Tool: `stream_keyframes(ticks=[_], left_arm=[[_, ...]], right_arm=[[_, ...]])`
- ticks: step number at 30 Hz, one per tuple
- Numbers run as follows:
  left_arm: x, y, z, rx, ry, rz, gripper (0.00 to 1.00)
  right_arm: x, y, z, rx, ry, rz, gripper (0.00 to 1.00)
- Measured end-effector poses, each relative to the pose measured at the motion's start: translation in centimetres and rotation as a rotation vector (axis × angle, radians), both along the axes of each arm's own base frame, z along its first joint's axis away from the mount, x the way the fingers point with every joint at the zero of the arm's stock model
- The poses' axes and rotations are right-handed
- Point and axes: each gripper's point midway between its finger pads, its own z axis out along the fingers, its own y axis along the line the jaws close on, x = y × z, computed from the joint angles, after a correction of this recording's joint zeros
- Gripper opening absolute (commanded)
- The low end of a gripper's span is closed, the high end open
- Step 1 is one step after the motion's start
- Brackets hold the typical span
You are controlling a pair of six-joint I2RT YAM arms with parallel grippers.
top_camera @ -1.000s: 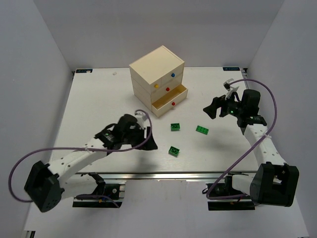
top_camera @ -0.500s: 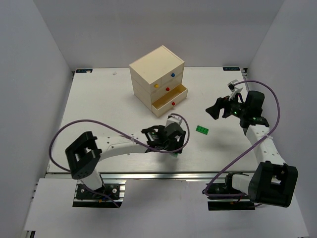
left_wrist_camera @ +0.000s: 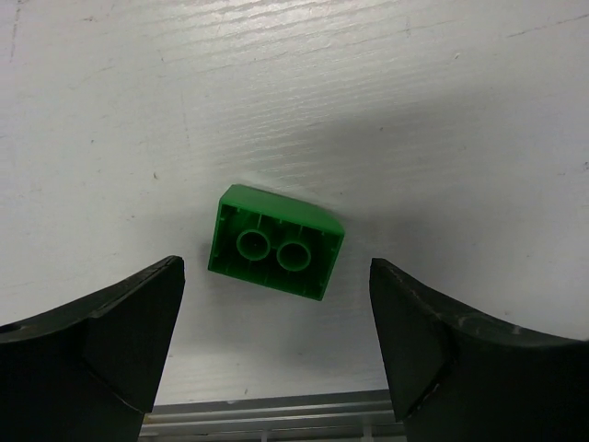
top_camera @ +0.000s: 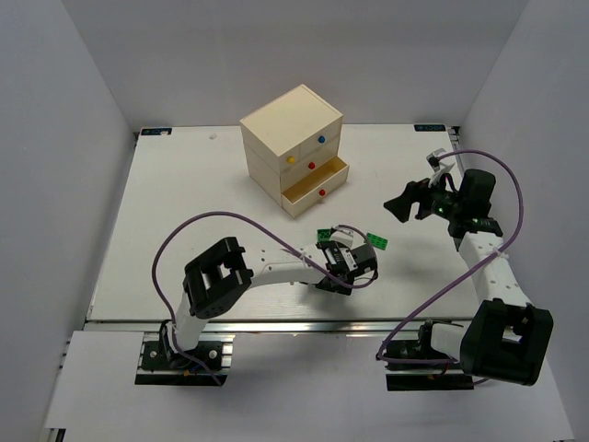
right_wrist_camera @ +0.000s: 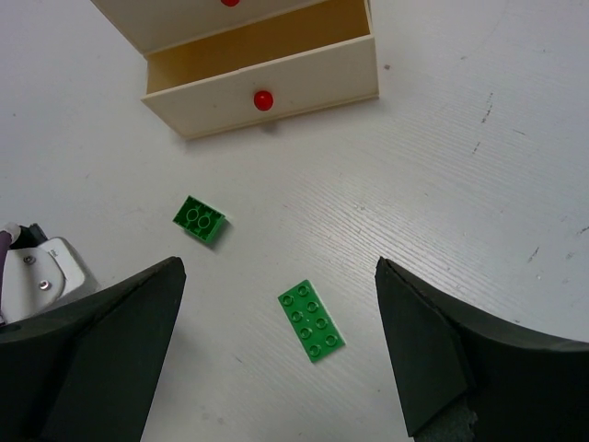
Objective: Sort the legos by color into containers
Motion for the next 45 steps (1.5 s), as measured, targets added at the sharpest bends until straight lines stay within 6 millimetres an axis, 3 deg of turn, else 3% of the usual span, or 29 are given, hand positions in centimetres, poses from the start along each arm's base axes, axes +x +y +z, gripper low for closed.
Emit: stream_keyframes(ticks=[6,16,19,20,23,25,29,33,41,45], left_arm=[[-0.1,0.1,0.2,0.005,-0.004,0.000,0.89],[0.0,0.1,-1.0,-0.020,-0.006,0.007,0.65],[0.1,0.0,-1.0,-0.027,-0.011,0.003,0.50],[0.1,0.0,-1.0,-0.027,-0.012,-0.001,0.38],[0.1,0.0,-0.9,-0.029,-0.016,-0.013,0.18],[0.2,0.0,-0.8,-0.020,-0.020,-0.038,0.14],[1.4,0.0,0.5,-0.014,-0.063,-0.108,0.07],[4.9,0.5,4.4,-0.034,-0.164,-0.084,0.04],[15.7,-0.4,14.7,-0.215,-0.391,0.159,0.04],[20.5,-0.1,16.7,-0.279,-0.456,0.303,0.04]], right_arm=[[-0.1,-0.2,-0.1,0.011,0.009,-0.004,0.89],[-0.3,-0.5,-0.1,0.035,0.019,-0.007,0.89],[-0.3,-0.6,-0.1,0.041,0.022,-0.006,0.89],[-0.3,-0.6,-0.1,0.042,0.022,-0.006,0.89],[-0.4,-0.7,0.0,0.045,0.020,-0.006,0.86],[-0.4,-0.8,0.1,0.047,0.019,-0.007,0.83],[-0.6,-0.6,0.3,0.055,0.016,0.007,0.62],[-0.7,-0.4,0.3,0.062,0.016,0.021,0.60],[-0.8,-0.5,0.4,0.067,0.015,0.024,0.60],[-0.8,-0.5,0.4,0.067,0.015,0.024,0.60]])
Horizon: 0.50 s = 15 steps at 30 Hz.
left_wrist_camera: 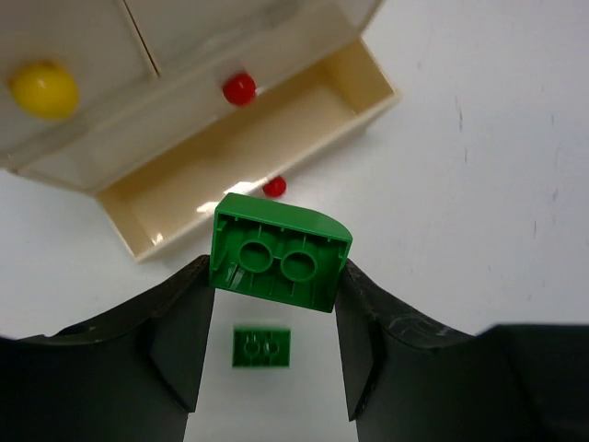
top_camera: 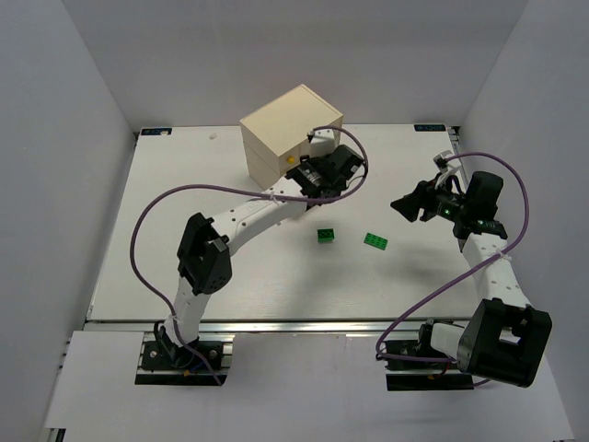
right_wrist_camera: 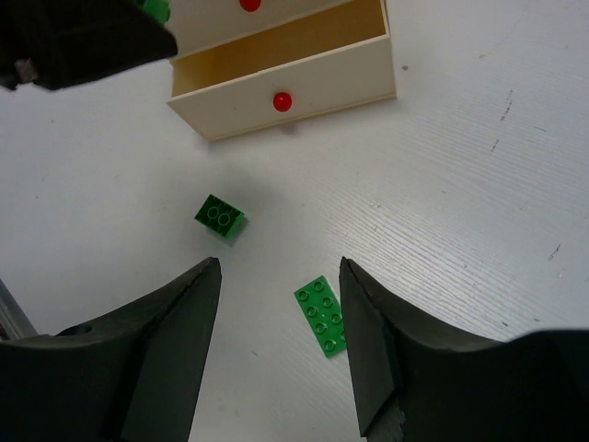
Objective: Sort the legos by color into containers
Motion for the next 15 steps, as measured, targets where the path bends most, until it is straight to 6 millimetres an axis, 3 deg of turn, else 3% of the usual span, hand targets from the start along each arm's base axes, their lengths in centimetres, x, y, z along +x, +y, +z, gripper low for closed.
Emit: stream_keyframes(ticks=[6,15], left_arm=[[4.0,0.9,-1.3,-0.021,-0.019,0.121,0.05],[4.7,2.2,-3.5,-0.059,0.007,0.227,0.05]], right_arm=[[0.0,-0.1,0.0,0.003,0.000,-0.001,0.60],[0.0,-0.2,0.1,0.005,-0.001,0.001,0.60]])
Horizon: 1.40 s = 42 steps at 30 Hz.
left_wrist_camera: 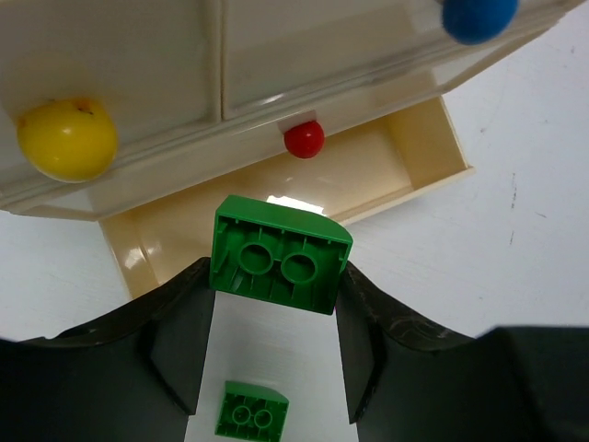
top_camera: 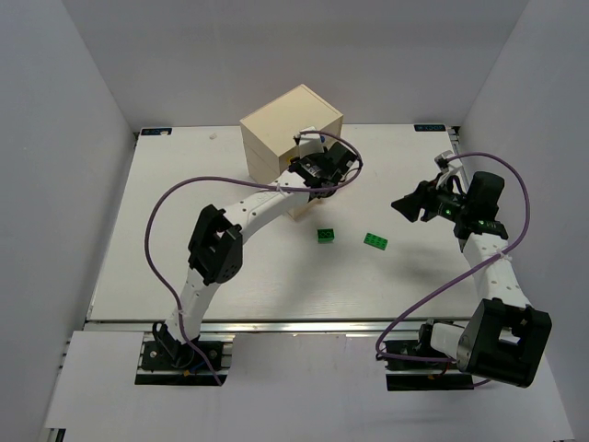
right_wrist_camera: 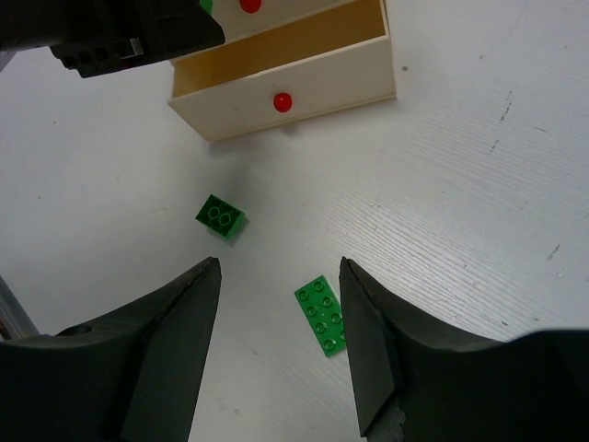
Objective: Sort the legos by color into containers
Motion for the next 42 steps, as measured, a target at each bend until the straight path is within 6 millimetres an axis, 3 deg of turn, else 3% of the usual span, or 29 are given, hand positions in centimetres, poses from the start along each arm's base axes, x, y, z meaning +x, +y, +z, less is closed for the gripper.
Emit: stream_keyframes(ticks=[9,13,17,18,35,37,39,41,42], left_arm=[[0.3,0.8,-1.3,-0.039,0.021,0.051,0.10],[0.2,1.0,-1.8,-0.045,0.031,0.059,0.34],[0.4,1.3,-2.2,-0.046,0.034,0.068,0.46],[0.3,1.3,-2.4,-0.047,0.037,0.068,0.53],[0.2,1.8,-3.7,-0.048,0.066,0.073,0.73],[0.2,1.8,-3.8,-0.046,0.068,0.073,0.72],[0.1,1.9,-4.0,-0.043,0.070,0.073,0.56],[0.2,1.7,-4.0,-0.046,0.065,0.065,0.31],[0.3,1.6,-4.0,-0.050,0.060,0.053,0.04]], right_arm=[[0.0,-0.1,0.1,0.005,0.000,0.001,0.60],[-0.1,-0.2,0.1,0.007,-0.001,0.001,0.61],[-0.1,-0.2,0.1,0.008,0.000,0.002,0.62],[-0.1,-0.2,0.1,0.008,0.000,0.002,0.61],[-0.1,-0.6,0.2,0.016,-0.001,-0.002,0.62],[-0.1,-0.6,0.2,0.017,-0.001,-0.001,0.62],[-0.2,-0.5,0.3,0.019,-0.002,0.002,0.62],[-0.2,-0.6,0.3,0.021,-0.002,0.003,0.62],[-0.2,-0.6,0.3,0.021,-0.002,0.002,0.61]])
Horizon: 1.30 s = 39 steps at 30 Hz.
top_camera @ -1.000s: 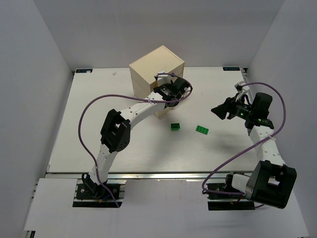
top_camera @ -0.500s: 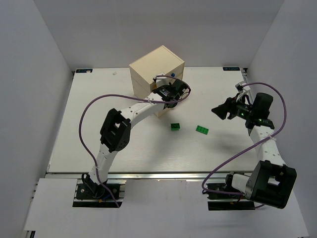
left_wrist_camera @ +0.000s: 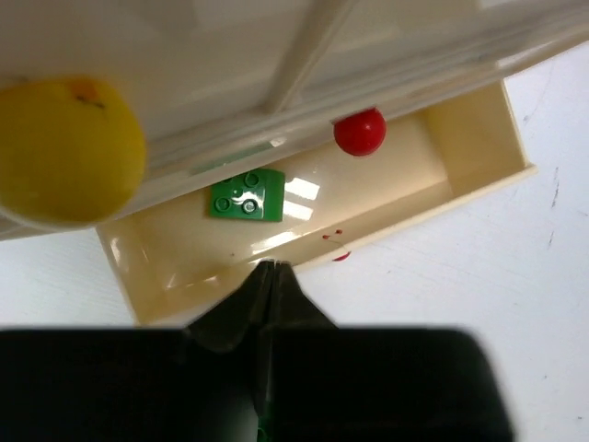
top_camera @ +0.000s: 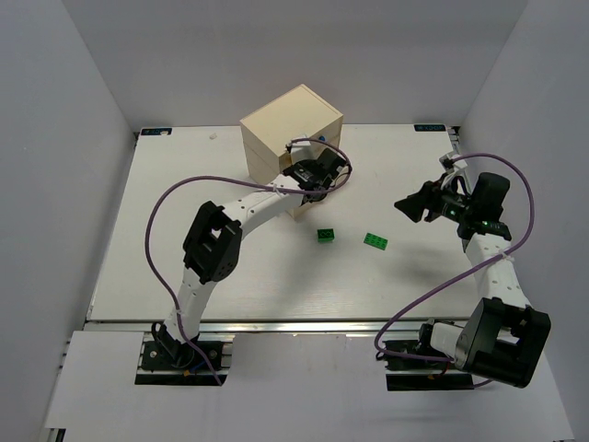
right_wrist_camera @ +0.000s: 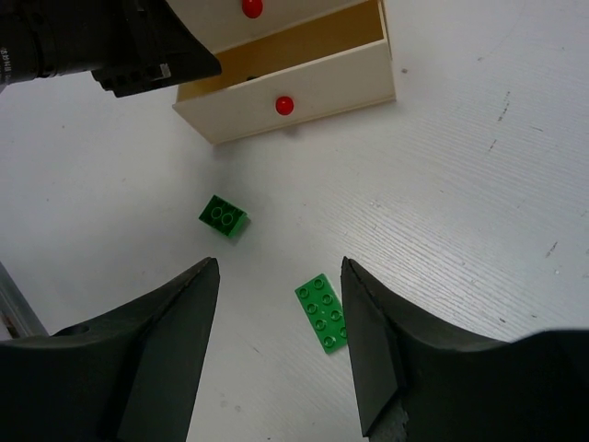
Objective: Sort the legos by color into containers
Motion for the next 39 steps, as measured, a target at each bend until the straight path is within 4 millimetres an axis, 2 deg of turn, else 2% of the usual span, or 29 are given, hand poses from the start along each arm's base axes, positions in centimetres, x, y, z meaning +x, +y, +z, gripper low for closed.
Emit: stream_keyframes(ticks=[1,4,5,6,9,10,13,14,16,18,21,25,28,31,34,37,39], left_arm=[[-0.1,-0.3,0.0,-0.002,-0.001,-0.028,0.00],[-0.9,-1.2,0.0,-0.015,0.007,-0.159,0.00],[-1.8,-1.7,-0.2,-0.028,0.025,-0.232,0.00],[-2.8,-2.1,-0.5,-0.037,0.040,-0.303,0.04],[-6.5,-3.2,-1.2,-0.063,0.096,-0.538,0.37],[-7.7,-3.4,-1.3,-0.064,0.118,-0.617,0.61],[-10.9,-4.5,-1.4,-0.065,0.164,-0.853,0.79],[-11.6,-4.8,-1.4,-0.058,0.169,-0.915,0.81],[-13.2,-4.7,-1.5,-0.040,0.175,-1.033,0.83],[-14.5,-4.3,-1.7,-0.014,0.164,-1.115,0.83],[-15.8,-3.1,-2.2,0.037,0.160,-1.196,0.83],[-16.2,-1.7,-2.3,0.071,0.143,-1.214,0.78],[-17.3,1.1,-1.5,0.086,0.110,-1.164,0.73],[-18.6,4.3,1.1,0.094,0.017,-1.100,0.73],[-19.5,6.7,5.3,0.094,-0.133,-1.045,0.85],[-20.0,9.0,9.4,0.103,-0.284,-0.980,0.92],[-20.3,10.4,10.3,0.122,-0.335,-0.937,0.93]], right_arm=[[0.0,0.0,0.0,0.001,0.000,-0.001,0.60],[0.0,-0.1,-0.1,-0.002,-0.001,0.003,0.53],[-0.1,0.0,-0.2,0.001,0.003,0.009,0.52],[-0.1,0.0,-0.4,0.002,0.010,0.014,0.51],[-0.2,0.1,-1.6,0.007,0.049,0.028,0.56],[-0.3,0.1,-1.9,0.010,0.065,0.031,0.59],[-0.5,0.1,-2.6,0.010,0.089,0.040,0.71],[-0.6,0.2,-2.6,0.009,0.087,0.048,0.73],[-0.9,0.5,-2.5,0.001,0.063,0.081,0.85],[-1.3,0.7,-2.7,-0.010,0.047,0.116,0.89],[-1.9,1.1,-3.4,-0.079,0.010,0.172,0.89],[-1.8,1.4,-5.2,-0.297,-0.070,0.240,0.89],[-1.7,1.8,-7.5,-0.466,-0.100,0.312,0.89],[-1.7,1.8,-10.5,-0.573,-0.056,0.370,0.88],[-1.8,1.8,-13.5,-0.639,0.036,0.420,0.88],[-1.3,2.0,-14.8,-0.684,0.093,0.449,0.86],[-0.6,2.2,-15.0,-0.710,0.104,0.459,0.86]])
